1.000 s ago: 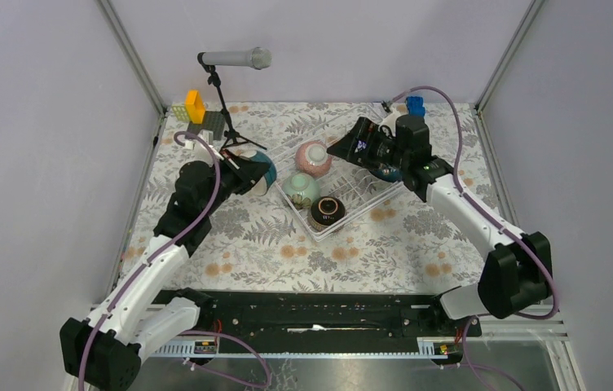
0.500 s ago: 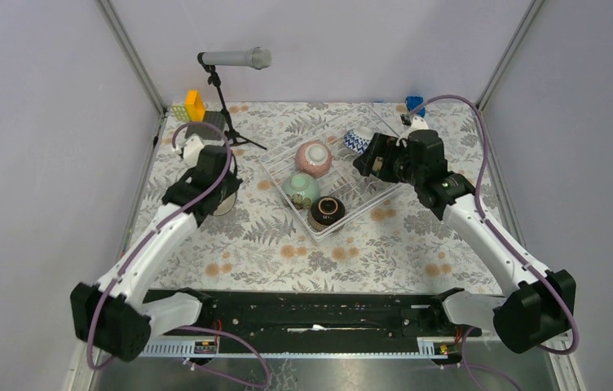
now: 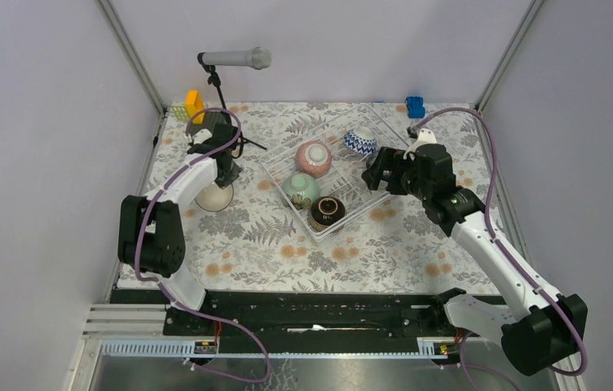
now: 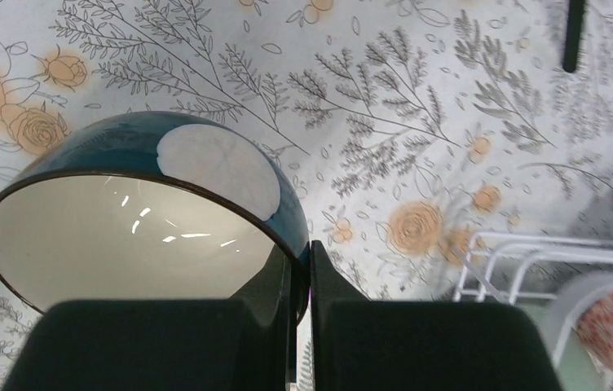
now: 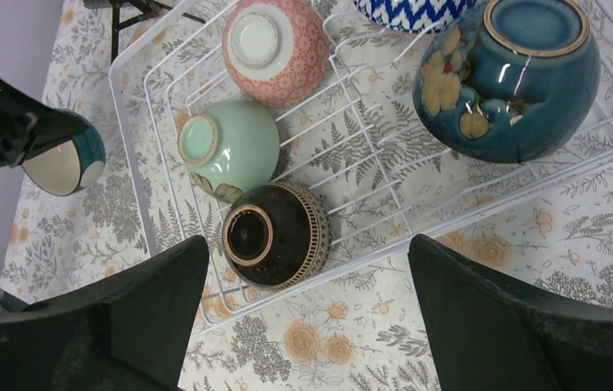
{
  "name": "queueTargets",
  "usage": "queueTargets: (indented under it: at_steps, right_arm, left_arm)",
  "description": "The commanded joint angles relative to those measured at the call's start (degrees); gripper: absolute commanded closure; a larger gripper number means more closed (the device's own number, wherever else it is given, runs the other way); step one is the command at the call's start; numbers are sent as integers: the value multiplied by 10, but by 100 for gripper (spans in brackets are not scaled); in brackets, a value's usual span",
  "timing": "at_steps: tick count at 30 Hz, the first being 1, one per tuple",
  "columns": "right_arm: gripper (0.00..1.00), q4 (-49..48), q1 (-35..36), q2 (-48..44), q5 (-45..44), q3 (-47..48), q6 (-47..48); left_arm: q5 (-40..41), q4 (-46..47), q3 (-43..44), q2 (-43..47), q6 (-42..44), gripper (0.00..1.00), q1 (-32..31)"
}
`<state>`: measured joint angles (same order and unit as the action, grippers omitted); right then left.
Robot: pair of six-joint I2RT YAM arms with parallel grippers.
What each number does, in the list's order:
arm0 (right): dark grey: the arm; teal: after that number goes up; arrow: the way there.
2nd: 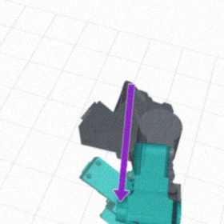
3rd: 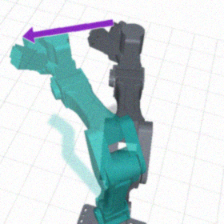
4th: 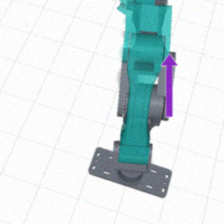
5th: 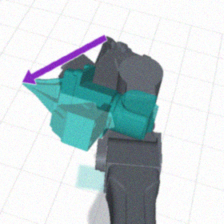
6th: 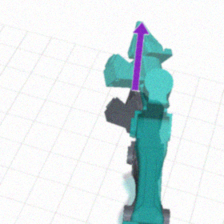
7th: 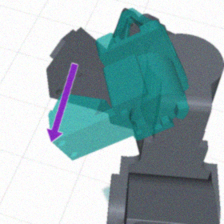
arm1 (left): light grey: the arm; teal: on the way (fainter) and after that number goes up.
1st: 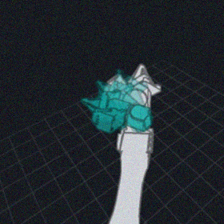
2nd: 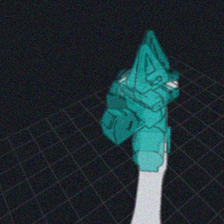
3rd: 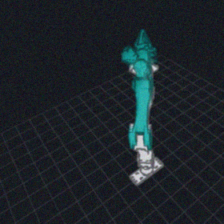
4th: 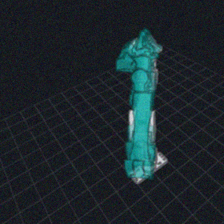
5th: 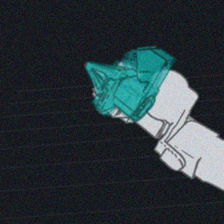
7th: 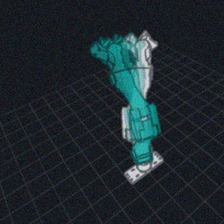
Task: Unload the bowls from the dish rack
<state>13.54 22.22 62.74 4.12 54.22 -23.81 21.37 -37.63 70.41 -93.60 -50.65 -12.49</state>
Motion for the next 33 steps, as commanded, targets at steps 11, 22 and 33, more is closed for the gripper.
queueTargets:
  at_steps: [11, 22, 33]
  right_arm:
    - [0, 28, -1, -70, 4, -29, 26]
    - [0, 44, -1, -41, 30, -17, 38]
    - [0, 66, -1, 8, 32, 3, 53]
  left_arm:
    - [-72, 24, 126, -146, 29, 90, 48]
    - [-123, 61, 62, -63, 20, 48, 39]
    - [-175, 116, -82, 158, 52, 27, -5]
